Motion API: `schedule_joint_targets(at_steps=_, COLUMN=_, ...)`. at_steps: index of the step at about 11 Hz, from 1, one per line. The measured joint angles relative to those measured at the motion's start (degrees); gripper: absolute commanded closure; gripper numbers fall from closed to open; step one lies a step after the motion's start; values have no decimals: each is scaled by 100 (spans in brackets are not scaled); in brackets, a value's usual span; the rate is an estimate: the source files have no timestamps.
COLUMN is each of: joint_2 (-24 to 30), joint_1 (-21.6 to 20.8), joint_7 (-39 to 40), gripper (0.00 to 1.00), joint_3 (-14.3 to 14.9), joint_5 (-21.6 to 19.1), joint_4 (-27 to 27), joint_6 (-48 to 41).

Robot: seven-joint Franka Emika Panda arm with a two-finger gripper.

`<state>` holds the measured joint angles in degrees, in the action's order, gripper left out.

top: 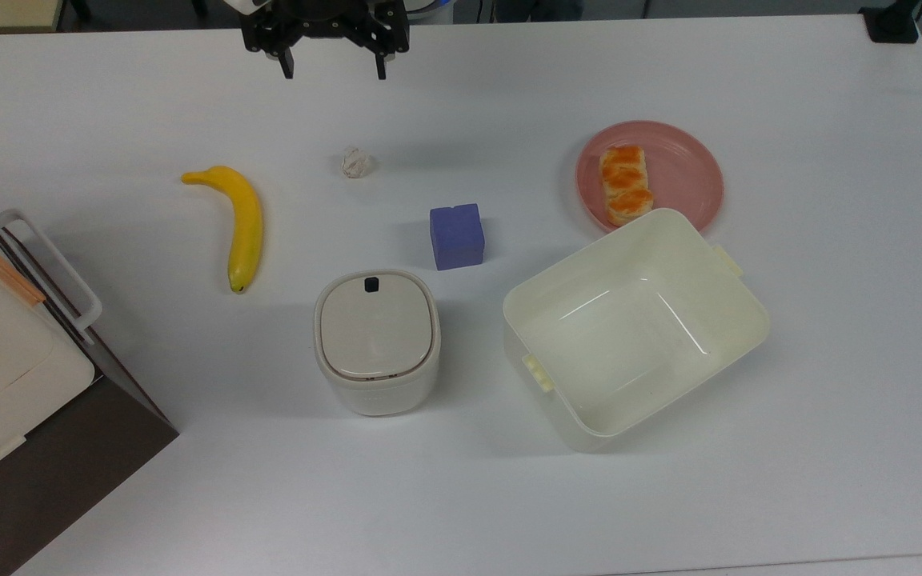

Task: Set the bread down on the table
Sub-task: 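Move the open gripper toward the bread on the pink plate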

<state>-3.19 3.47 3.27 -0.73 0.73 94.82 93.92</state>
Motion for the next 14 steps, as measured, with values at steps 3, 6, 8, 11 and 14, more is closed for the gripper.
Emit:
schedule_joint_targets(at_steps=3, joint_2=-73, joint_1=-148, joint_7=4, gripper=0, joint_3=-4, joint_5=0, joint_4=43, joint_6=0)
schedule_joint_targets(at_steps=6, joint_2=-144, joint_1=-419, joint_7=-166, gripper=0, joint_3=-6, joint_5=0, joint_4=200, joint_6=205)
schedule_joint_targets(at_steps=8, joint_2=-243, joint_1=-489, joint_7=-209, gripper=0, joint_3=-6, joint_5=0, joint_4=358, joint_6=543)
schedule_joint_targets(at_steps=11, joint_2=-411, joint_1=-530, joint_7=-210, gripper=0, joint_3=-6, joint_5=0, joint_4=520, joint_6=955)
schedule_joint_targets(at_steps=14, joint_2=-475, joint_1=-618, joint_7=-212, gripper=0, joint_3=-6, joint_5=0, joint_4=641, joint_6=1238)
